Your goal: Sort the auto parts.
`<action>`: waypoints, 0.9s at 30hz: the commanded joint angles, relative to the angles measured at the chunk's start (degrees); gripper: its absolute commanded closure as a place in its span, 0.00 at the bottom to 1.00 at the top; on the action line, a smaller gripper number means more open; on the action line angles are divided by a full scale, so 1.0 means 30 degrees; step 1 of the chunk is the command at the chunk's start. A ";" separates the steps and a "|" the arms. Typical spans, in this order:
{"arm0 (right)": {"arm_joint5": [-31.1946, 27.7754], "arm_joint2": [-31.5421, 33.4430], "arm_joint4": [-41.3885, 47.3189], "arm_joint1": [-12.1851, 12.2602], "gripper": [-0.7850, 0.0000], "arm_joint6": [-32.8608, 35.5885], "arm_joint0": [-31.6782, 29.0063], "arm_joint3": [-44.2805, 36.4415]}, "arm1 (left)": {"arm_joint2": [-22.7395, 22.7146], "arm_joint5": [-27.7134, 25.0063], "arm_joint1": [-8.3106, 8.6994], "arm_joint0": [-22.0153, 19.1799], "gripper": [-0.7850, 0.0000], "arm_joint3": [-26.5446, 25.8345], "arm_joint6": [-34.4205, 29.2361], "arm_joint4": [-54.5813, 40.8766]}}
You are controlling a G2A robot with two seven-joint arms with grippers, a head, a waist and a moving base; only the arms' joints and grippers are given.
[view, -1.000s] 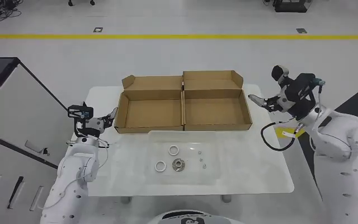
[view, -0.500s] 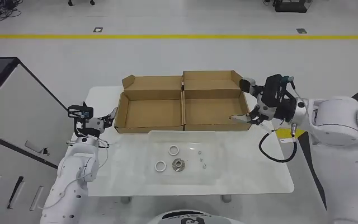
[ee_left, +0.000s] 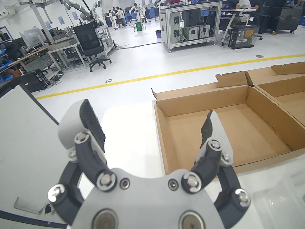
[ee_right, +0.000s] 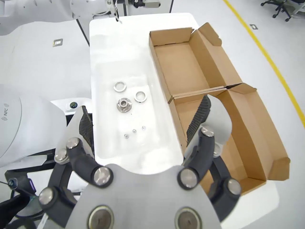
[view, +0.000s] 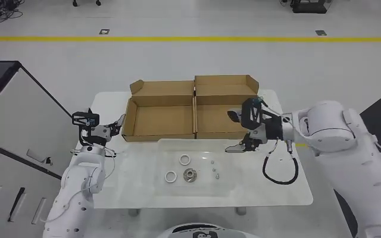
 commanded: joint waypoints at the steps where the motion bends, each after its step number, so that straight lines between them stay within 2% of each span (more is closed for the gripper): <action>1: 0.0068 -0.0950 -0.0199 0.0343 0.00 0.0068 0.0377 -0.0020 | 0.0000 0.0000 0.0000 0.0000 0.00 0.0000 0.0000 0.0000; 8: -0.0725 -0.4100 -0.1519 0.1525 0.00 -0.0725 0.2135 0.0612 | 0.0000 0.0000 0.0000 0.0000 0.00 0.0000 0.0000 0.0000; 14: -0.1761 -0.6679 -0.2748 0.2161 0.00 -0.1762 0.3739 0.1069 | 0.0000 0.0000 0.0000 0.0000 0.00 0.0000 0.0000 0.0000; 20: -0.2421 -0.8990 -0.3496 0.2483 0.00 -0.2424 0.5202 0.1541 | 0.0000 0.0000 0.0000 0.0000 0.00 0.0000 0.0000 0.0000; 27: -0.3194 -1.1288 -0.4827 0.2424 0.00 -0.3198 0.6831 0.2212 | 0.0000 0.0000 0.0000 0.0000 0.00 0.0000 0.0000 0.0000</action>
